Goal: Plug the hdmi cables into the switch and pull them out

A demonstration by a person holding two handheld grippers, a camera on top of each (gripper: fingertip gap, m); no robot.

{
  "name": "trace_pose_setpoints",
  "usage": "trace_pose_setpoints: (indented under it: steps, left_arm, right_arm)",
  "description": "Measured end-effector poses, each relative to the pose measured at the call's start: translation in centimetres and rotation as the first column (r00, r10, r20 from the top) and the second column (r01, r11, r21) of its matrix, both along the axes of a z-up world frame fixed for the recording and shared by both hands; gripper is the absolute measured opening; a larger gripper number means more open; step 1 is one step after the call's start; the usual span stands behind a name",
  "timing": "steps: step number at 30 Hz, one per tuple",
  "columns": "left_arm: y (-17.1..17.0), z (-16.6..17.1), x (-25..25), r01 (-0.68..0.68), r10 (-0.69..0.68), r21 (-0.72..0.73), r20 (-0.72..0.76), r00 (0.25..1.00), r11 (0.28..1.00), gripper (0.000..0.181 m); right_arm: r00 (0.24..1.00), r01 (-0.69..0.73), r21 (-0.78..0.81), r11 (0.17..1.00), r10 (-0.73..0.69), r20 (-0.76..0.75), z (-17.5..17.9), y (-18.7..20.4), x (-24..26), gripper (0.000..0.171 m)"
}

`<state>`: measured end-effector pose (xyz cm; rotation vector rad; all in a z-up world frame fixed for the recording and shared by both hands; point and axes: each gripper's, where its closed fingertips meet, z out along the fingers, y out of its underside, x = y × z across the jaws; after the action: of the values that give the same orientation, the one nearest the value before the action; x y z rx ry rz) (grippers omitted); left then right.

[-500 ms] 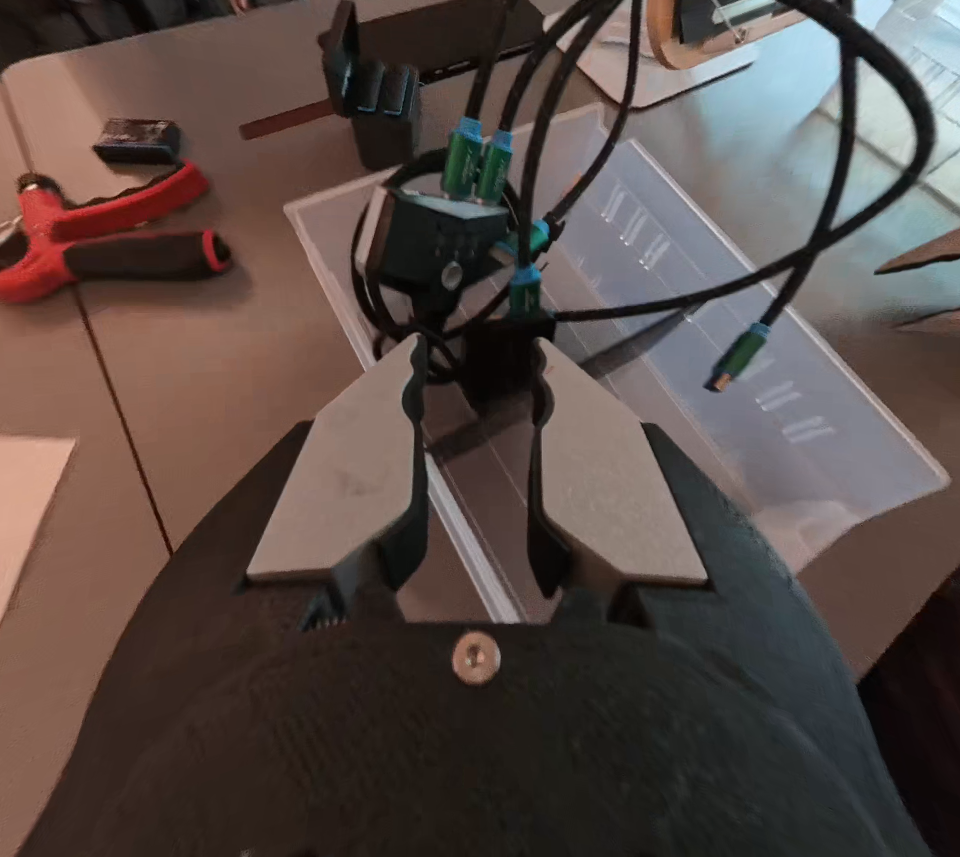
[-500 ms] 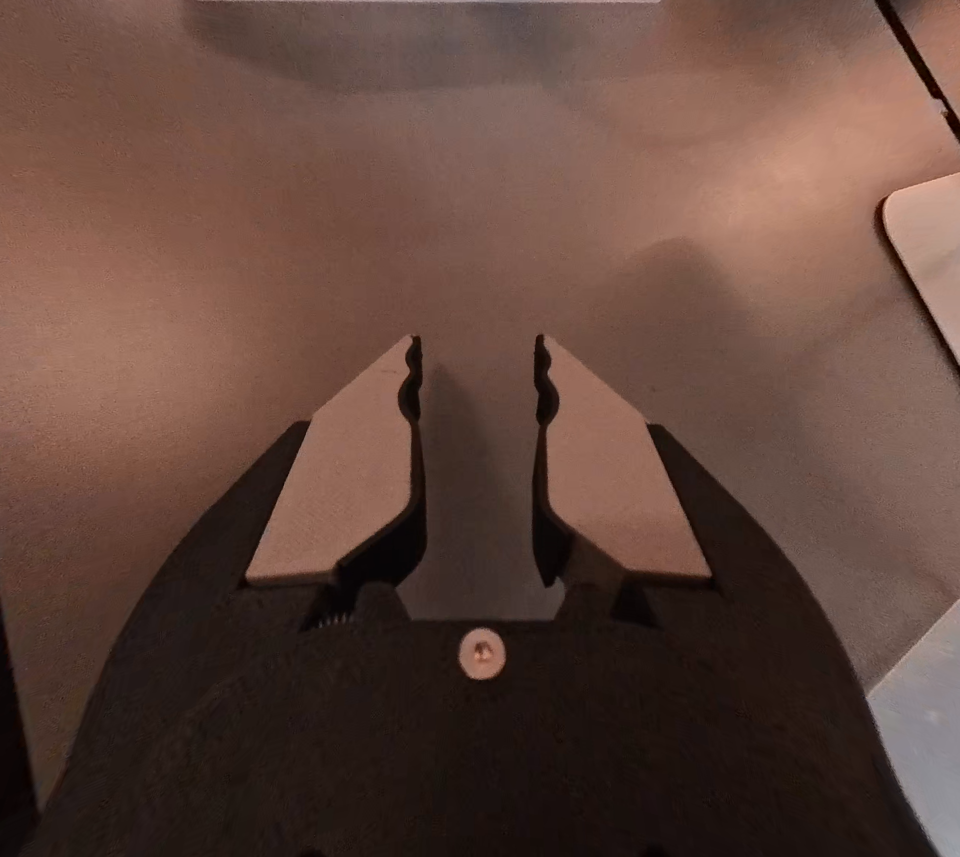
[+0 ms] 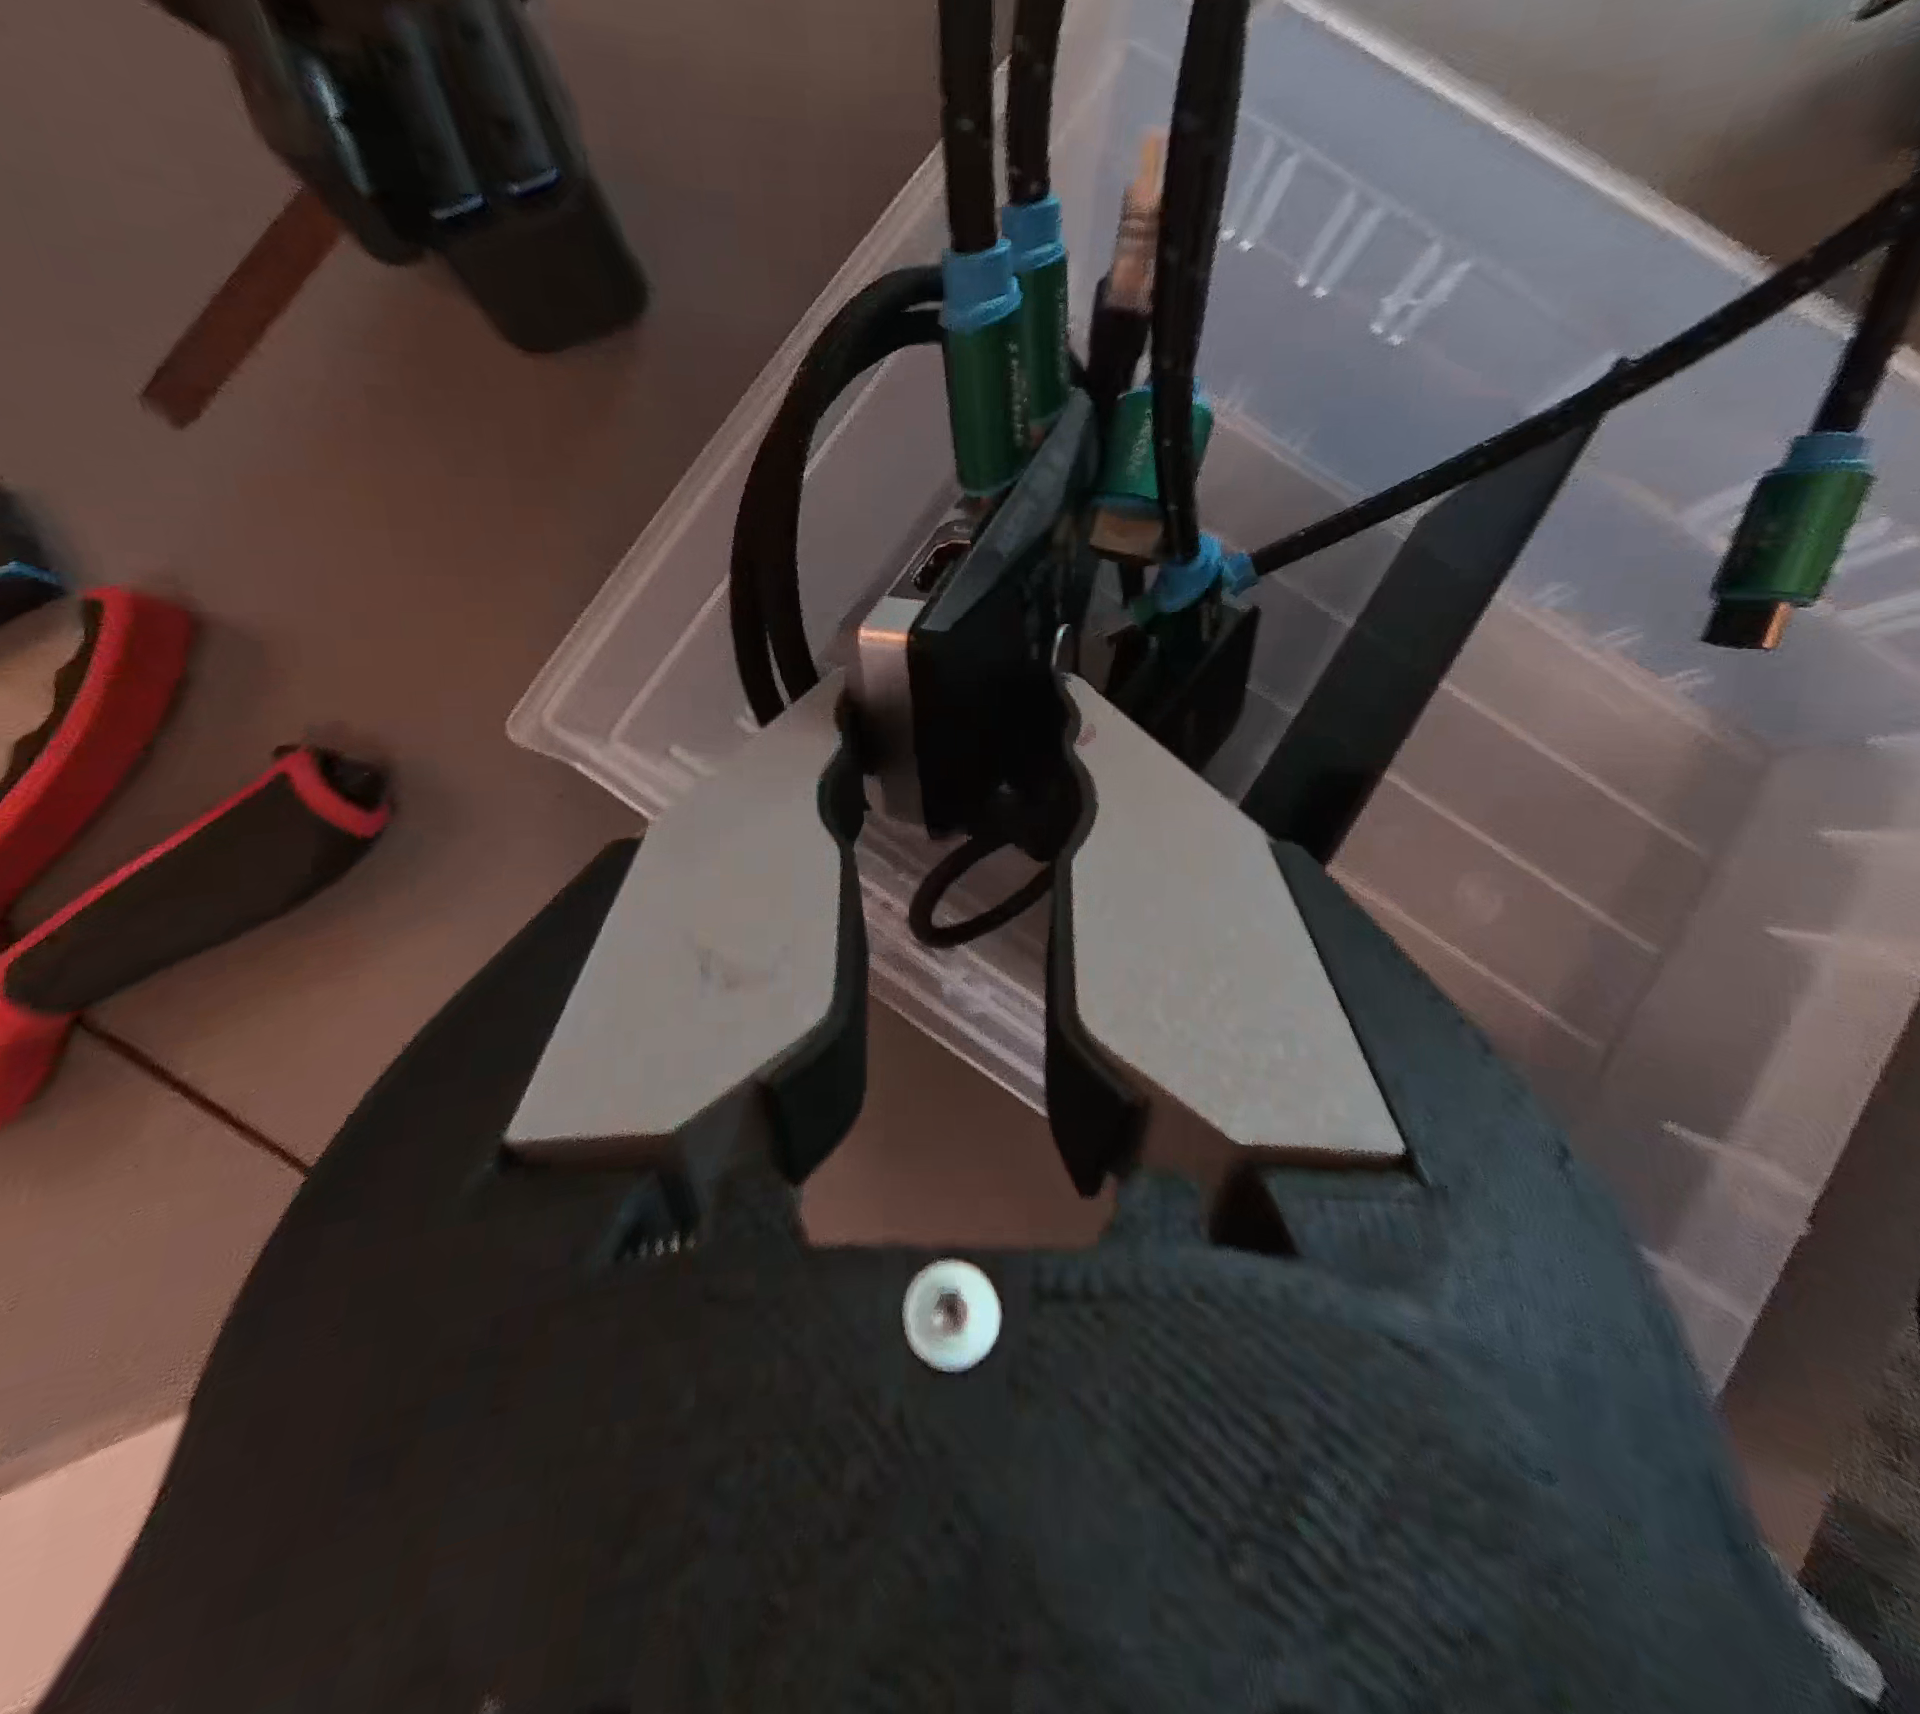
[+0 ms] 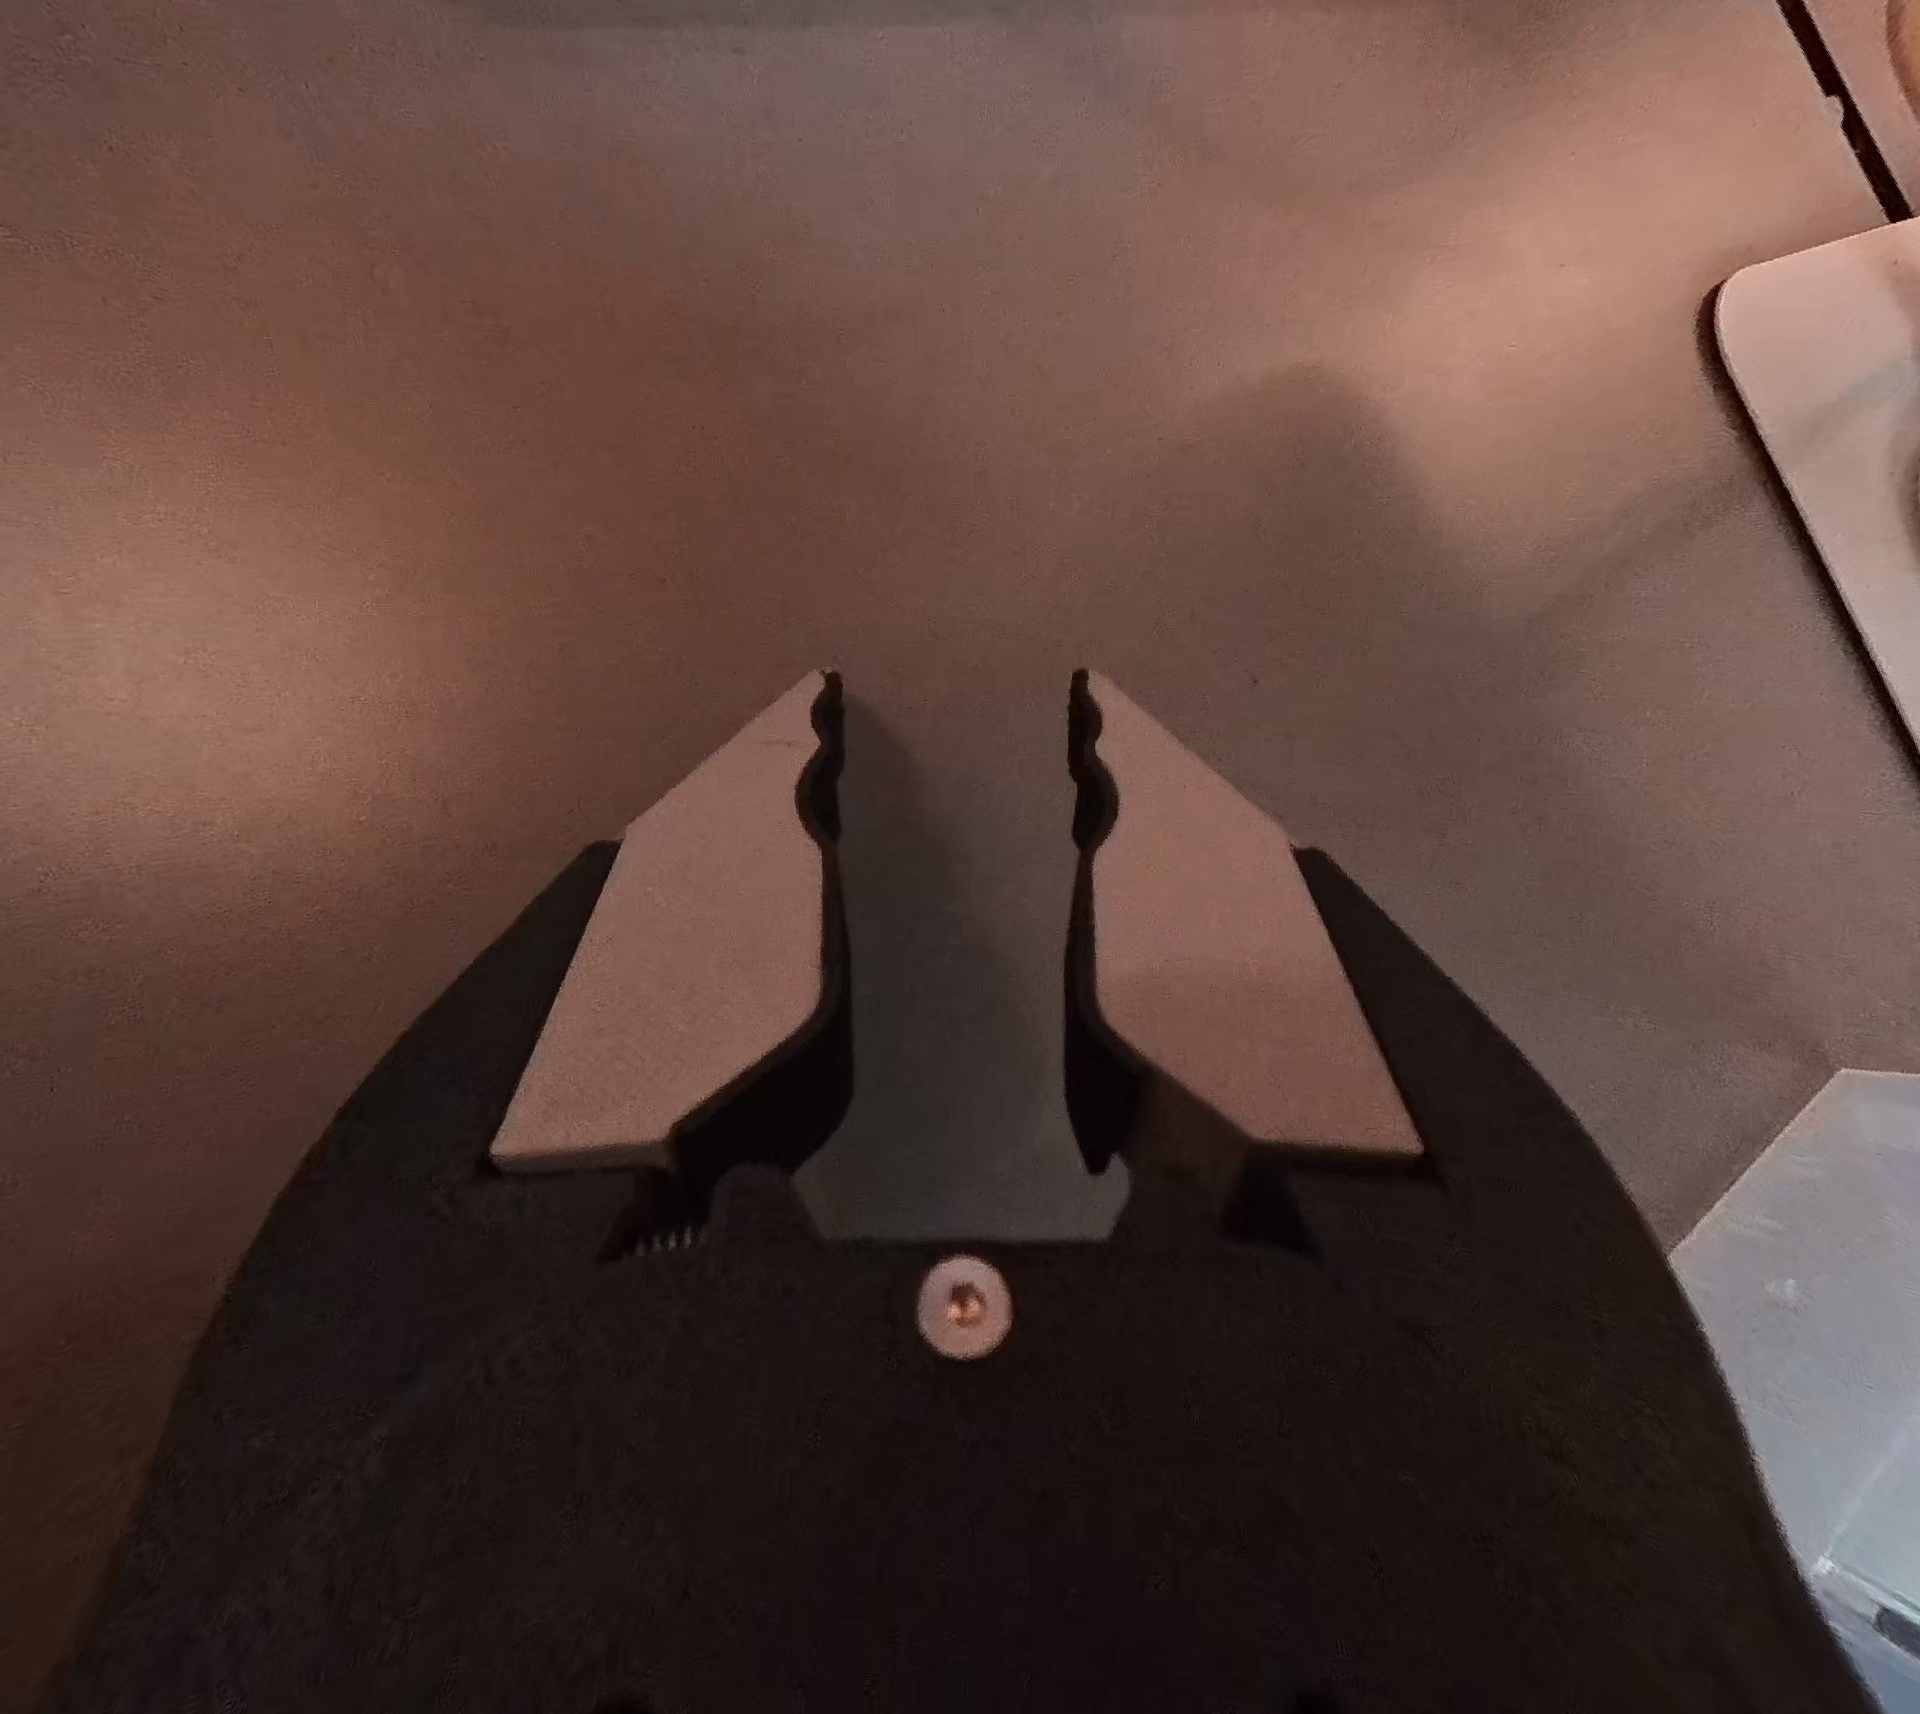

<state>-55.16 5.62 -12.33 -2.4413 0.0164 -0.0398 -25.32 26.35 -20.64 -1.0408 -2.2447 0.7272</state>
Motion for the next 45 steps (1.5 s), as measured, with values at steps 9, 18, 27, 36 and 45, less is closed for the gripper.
trace_pose_setpoints:
  steps: [9,18,27,36,45]
  left_arm:
    - [1.0,2.1,3.8,-0.046,0.061,0.102,-0.146,0.987,0.994,0.022]
    - [1.6,6.8,2.9,-0.234,0.292,0.176,-0.525,0.799,0.956,0.019]
    - [-1.7,22.5,6.7,-0.229,0.456,0.395,-0.772,0.442,0.89,0.018]
    - [-2.0,37.4,14.0,-0.015,0.73,0.759,-0.621,0.284,0.651,0.018]
    - [5.9,31.0,29.4,0.217,0.389,0.84,-0.439,0.81,0.496,0.018]
  right_arm:
    - [1.0,0.005,0.055,0.998,-0.004,-0.029,-0.1,-0.2,0.4,0.039]
    - [0.994,0.012,0.092,0.996,-0.002,-0.113,0.5,0.1,0.7,0.036]
    - [0.988,0.055,-0.015,0.998,-0.057,-0.143,1.7,0.7,0.8,0.033]
    - [0.98,0.126,-0.084,0.988,-0.137,-0.147,2.2,2.5,0.4,0.033]
    - [0.981,-0.1,-0.466,0.879,0.009,-0.192,9.2,-1.4,3.2,0.059]
